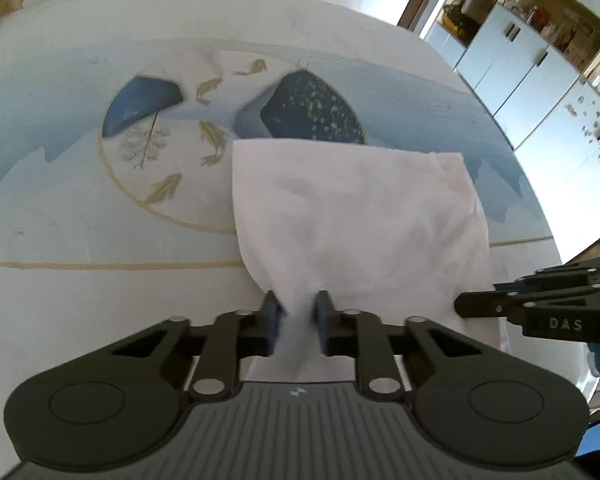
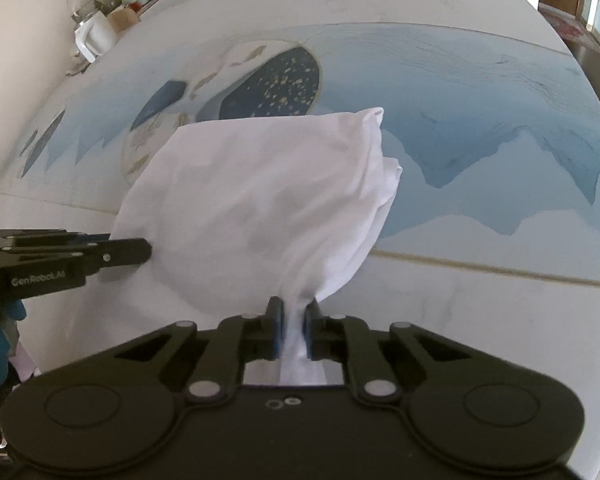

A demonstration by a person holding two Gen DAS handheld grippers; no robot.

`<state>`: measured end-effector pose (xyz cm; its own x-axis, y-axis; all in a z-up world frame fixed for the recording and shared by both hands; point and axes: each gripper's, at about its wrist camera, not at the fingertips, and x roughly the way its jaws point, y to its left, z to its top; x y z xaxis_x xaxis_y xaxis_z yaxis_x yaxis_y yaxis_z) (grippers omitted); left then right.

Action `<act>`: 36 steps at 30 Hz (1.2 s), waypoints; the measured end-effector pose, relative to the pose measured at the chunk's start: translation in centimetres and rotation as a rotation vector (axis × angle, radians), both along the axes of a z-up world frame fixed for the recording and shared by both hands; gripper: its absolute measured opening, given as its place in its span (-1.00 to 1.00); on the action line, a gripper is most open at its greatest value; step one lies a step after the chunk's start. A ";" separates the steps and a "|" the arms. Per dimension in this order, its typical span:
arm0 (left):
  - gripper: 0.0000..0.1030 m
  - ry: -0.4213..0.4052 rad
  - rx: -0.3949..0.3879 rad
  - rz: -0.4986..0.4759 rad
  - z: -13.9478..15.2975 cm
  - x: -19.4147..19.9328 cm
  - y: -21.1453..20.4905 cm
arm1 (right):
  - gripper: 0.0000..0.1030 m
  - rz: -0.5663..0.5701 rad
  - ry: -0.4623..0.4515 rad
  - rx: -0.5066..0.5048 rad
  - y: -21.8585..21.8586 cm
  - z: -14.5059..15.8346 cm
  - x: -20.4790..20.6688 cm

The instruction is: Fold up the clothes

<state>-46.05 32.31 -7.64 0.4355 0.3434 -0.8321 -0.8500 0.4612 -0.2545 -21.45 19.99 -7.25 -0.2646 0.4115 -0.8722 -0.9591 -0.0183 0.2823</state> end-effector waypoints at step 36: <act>-0.78 -0.043 0.157 -0.120 1.2 8.2 31.3 | 1.00 -0.038 -0.224 0.140 35.0 -0.2 3.0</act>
